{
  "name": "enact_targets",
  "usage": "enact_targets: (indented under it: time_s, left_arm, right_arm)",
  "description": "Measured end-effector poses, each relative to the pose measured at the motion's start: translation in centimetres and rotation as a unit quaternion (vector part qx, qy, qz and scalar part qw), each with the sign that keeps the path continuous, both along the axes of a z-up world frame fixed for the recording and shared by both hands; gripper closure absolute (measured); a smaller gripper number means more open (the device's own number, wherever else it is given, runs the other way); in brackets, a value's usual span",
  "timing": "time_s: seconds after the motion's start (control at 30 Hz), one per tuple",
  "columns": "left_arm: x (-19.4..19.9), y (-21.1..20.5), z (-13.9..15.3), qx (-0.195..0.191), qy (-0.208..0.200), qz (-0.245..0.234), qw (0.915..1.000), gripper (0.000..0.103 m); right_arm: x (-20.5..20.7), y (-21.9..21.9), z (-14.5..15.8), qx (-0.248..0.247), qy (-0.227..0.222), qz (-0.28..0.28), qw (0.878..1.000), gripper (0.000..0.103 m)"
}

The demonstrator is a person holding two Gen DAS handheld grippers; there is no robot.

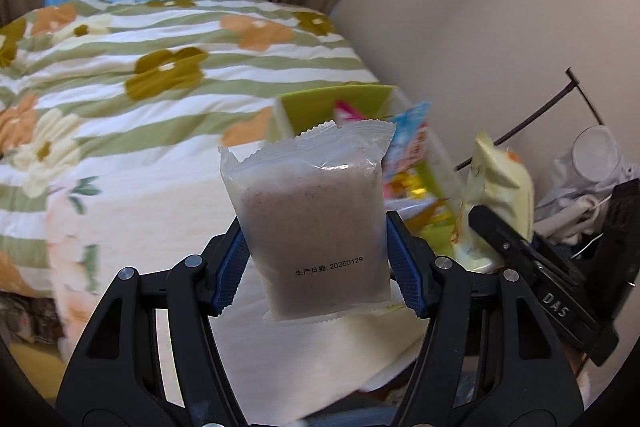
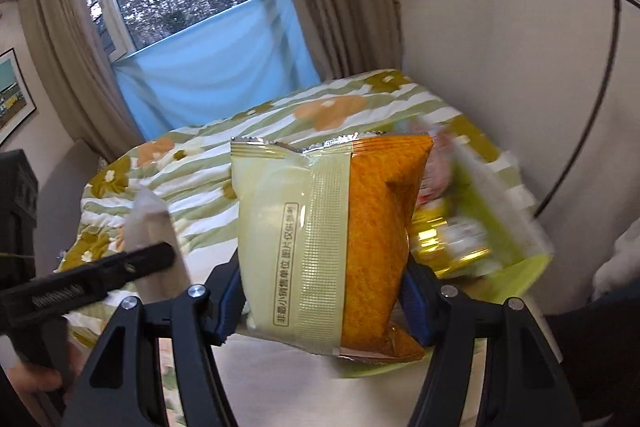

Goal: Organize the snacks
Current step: 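Lift both bags and carry them over the yellow box, then lower both bags into the yellow box and open both grippers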

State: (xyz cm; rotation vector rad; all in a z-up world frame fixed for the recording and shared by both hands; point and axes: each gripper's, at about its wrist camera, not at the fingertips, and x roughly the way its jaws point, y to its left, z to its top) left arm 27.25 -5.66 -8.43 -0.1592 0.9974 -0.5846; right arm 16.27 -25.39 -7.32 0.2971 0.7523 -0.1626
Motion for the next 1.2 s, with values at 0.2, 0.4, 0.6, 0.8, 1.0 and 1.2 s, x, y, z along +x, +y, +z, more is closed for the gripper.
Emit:
enact_targets:
  time_s: [0.2, 0.4, 0.6, 0.8, 1.0, 1.2]
  left_arm:
    - [-1.2, -9.8, -0.1, -0.008, 0.010, -0.014, 0.9998, 0.042]
    - [-1.8, -18.8, -2.6, 0.005, 0.028, -0.027, 0.9992, 0.042]
    - [-1.6, -23.6, -3.4, 0.061, 0.007, -0.021, 0.9979, 0.009]
    - [-2.5, -21.0, -2.8, 0.071, 0.004, 0.018, 0.9973, 0.001]
    - [-3.5, -15.7, -2.6, 0.064, 0.012, 0.059, 0.9961, 0.001]
    - [-3.2, -12.1, -2.6, 0.071, 0.011, 0.098, 0.9926, 0.001]
  right_arm:
    - [-1.8, -8.1, 0.5, -0.002, 0.002, -0.008, 1.000, 0.042]
    - [-2.7, -14.3, 0.0, -0.003, 0.012, -0.001, 1.000, 0.042]
    - [-2.7, -17.0, -0.7, 0.005, 0.024, 0.007, 1.000, 0.042]
    - [-1.9, -17.0, -1.6, 0.013, 0.031, 0.041, 0.999, 0.042]
    - [0.1, -15.7, -2.3, 0.021, 0.037, 0.092, 0.995, 0.042]
    - [3.2, -12.8, -3.2, 0.022, 0.050, 0.152, 0.987, 0.041]
